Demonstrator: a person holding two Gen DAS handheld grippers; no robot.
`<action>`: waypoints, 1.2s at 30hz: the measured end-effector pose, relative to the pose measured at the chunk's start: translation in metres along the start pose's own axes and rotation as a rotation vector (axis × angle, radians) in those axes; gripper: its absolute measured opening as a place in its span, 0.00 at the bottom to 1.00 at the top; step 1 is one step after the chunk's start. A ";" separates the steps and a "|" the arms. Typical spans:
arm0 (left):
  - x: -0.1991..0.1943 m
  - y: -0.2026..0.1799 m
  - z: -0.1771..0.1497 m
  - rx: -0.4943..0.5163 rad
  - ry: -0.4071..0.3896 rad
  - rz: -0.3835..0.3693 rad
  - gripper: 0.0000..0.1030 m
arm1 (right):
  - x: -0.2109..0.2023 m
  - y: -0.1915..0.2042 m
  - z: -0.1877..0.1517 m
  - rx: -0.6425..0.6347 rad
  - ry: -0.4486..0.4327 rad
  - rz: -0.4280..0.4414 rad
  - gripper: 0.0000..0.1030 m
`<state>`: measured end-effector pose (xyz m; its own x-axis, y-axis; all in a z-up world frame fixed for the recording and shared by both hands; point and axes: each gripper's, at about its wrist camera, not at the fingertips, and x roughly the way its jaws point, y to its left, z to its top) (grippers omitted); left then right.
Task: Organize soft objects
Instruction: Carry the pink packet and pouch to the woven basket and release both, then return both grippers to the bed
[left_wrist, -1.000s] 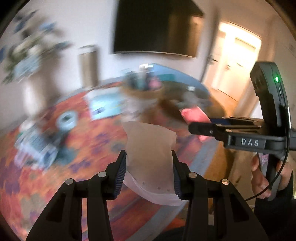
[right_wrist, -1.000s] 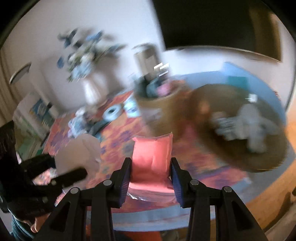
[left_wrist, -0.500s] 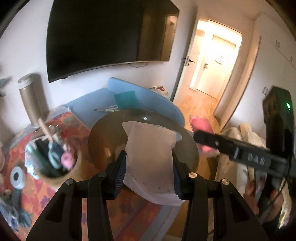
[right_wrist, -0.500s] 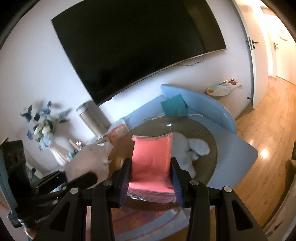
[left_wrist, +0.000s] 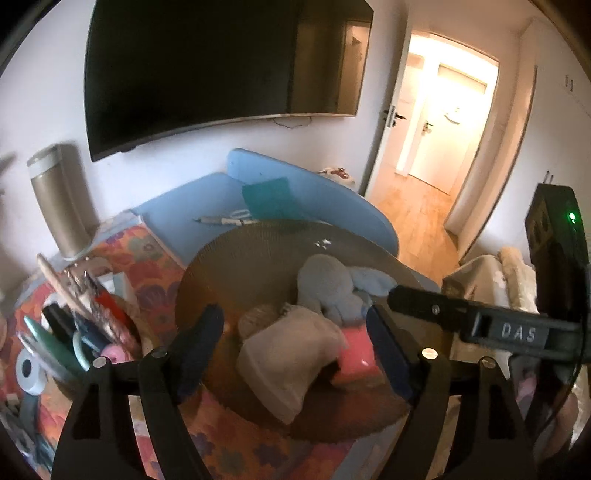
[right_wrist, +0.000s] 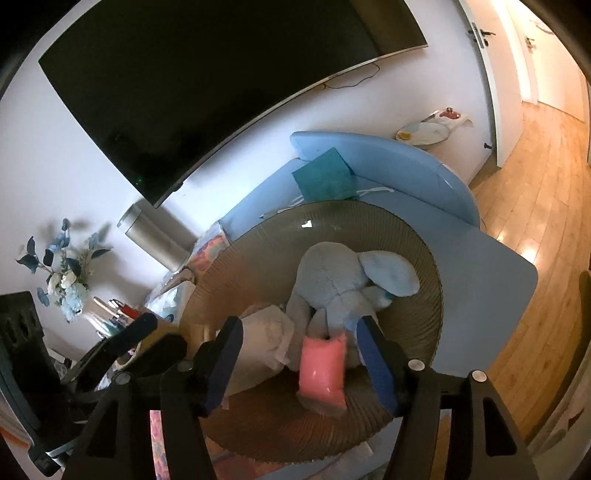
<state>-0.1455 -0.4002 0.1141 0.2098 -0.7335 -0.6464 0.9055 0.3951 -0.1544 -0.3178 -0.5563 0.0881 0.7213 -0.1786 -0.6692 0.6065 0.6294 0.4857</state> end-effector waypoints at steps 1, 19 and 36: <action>-0.004 0.001 -0.003 -0.001 -0.001 -0.006 0.76 | -0.002 0.002 -0.002 0.001 -0.001 0.004 0.61; -0.160 0.136 -0.120 -0.307 -0.066 0.242 0.76 | 0.013 0.191 -0.107 -0.455 0.101 0.174 0.73; -0.213 0.279 -0.265 -0.612 -0.032 0.685 0.76 | 0.143 0.314 -0.218 -0.700 0.226 0.229 0.76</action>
<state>-0.0347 0.0128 0.0111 0.6467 -0.2427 -0.7231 0.2287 0.9661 -0.1197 -0.0967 -0.2194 0.0223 0.6720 0.1256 -0.7298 0.0429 0.9773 0.2077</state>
